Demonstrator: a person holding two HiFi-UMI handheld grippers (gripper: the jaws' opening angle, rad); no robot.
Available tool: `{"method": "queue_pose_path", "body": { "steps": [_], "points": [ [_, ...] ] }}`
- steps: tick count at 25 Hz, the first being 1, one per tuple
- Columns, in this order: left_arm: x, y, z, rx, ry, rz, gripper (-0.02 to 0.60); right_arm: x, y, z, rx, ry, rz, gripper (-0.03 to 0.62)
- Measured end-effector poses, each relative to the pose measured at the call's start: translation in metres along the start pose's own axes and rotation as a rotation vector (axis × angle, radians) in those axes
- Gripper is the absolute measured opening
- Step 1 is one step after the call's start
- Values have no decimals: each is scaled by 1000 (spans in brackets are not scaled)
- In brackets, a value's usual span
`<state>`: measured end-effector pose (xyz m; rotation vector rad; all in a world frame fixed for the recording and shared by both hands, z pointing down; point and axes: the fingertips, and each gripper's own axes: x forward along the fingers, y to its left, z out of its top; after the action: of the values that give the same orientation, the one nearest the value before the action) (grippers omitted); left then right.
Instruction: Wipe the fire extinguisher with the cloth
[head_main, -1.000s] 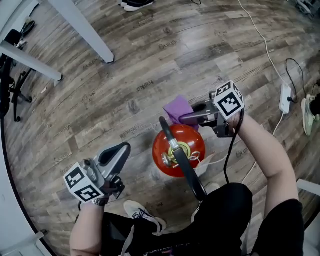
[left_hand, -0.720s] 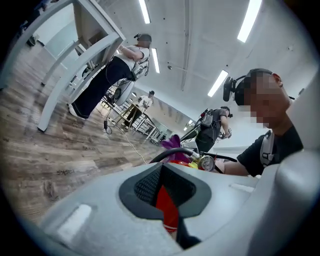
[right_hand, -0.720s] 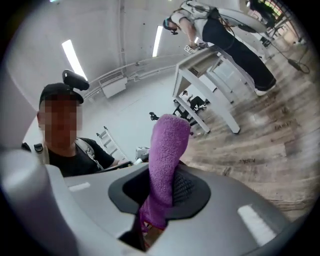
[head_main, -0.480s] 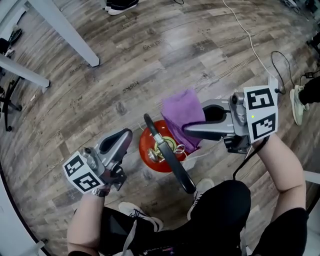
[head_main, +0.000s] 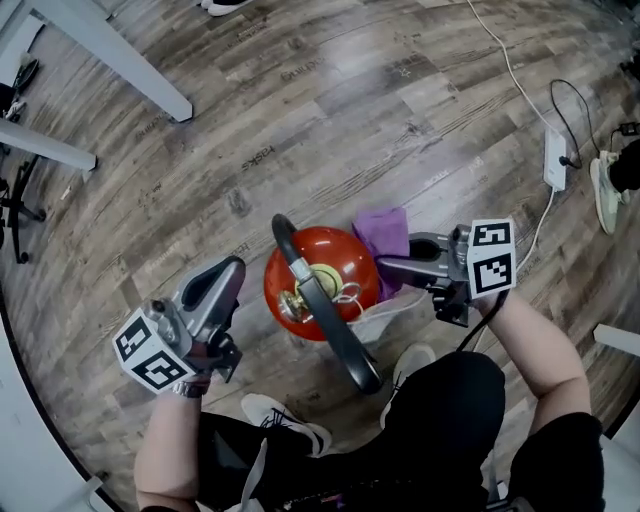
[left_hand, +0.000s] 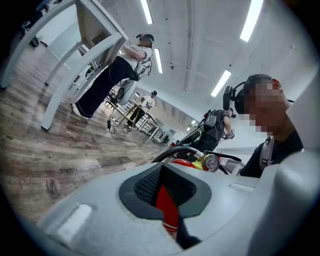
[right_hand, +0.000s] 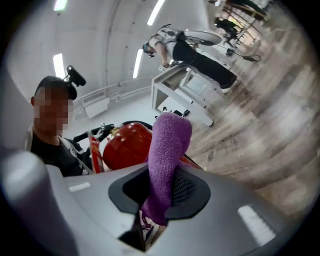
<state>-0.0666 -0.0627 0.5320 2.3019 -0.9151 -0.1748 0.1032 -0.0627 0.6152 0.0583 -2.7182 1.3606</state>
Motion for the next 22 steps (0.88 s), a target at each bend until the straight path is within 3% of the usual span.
{"method": "queue_pose_path", "body": {
  "steps": [6, 13, 18, 22],
  "points": [
    [-2, 4, -9, -4, 22, 23, -3, 11, -88, -70, 281, -105, -49, 74],
    [-10, 13, -21, -12, 45, 63, -3, 24, -207, -158, 491, -56, -326, 77],
    [-14, 17, -22, -23, 42, 72, -3, 26, -206, -154, 488, -13, -348, 74],
    [-14, 16, -8, -22, 2, 54, -3, 26, -152, -94, 395, -47, -222, 74]
  ]
}}
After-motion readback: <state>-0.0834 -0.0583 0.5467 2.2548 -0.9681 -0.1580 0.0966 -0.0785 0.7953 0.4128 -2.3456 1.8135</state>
